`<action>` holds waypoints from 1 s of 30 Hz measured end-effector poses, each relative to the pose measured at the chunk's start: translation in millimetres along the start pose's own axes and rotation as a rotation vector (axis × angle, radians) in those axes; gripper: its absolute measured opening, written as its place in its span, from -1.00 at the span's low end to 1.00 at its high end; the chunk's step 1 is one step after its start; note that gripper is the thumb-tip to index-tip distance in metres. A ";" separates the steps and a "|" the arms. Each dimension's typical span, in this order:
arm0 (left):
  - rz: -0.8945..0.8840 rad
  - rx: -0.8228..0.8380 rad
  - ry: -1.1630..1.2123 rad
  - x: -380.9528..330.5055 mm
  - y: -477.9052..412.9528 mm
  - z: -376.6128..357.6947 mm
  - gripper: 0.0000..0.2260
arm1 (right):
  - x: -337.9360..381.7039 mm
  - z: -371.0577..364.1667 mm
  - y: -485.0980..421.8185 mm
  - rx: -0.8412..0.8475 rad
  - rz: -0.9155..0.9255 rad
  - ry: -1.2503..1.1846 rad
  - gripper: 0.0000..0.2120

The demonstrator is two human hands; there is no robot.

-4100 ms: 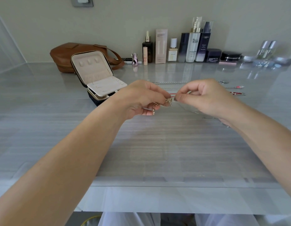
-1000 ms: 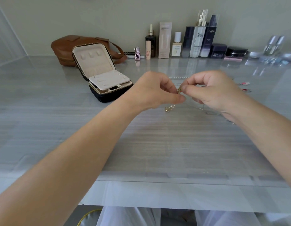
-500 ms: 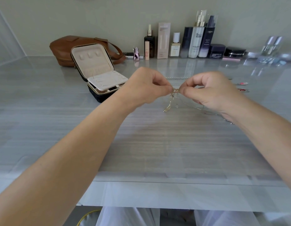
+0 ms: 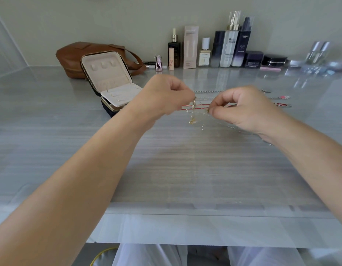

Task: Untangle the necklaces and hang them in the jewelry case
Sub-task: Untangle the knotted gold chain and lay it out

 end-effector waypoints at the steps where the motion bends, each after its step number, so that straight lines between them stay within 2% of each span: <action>1: 0.022 0.001 0.018 0.4 -0.5 -0.1 -0.85 | 0.2 0.1 0.2 0.004 -0.004 -0.012 -0.86; 8: 0.245 0.116 0.322 8.0 0.5 -10.0 -0.86 | 0.5 -0.5 1.2 0.030 -0.026 -0.067 -0.89; 17: 0.327 0.133 0.559 12.6 0.6 -14.6 -0.80 | -2.9 -7.1 -1.1 0.101 -0.030 -0.160 -0.97; 22: 0.358 0.142 0.504 15.3 -0.3 -13.9 -0.76 | -3.8 -8.5 -2.4 0.103 -0.014 -0.142 -0.91; 30: 0.386 0.150 0.459 17.2 -0.5 -15.1 -0.76 | -4.9 -6.8 -2.6 0.071 -0.013 -0.127 -0.93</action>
Point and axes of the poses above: each hand's wrist, its own y-axis away from the middle knuckle, its own z-axis out of the back of the hand, x = y × z, the point moved 5 cm from there along -y, towards the middle knuckle, and after that the axes turned 4 degrees about y, right-handed, at the moved point
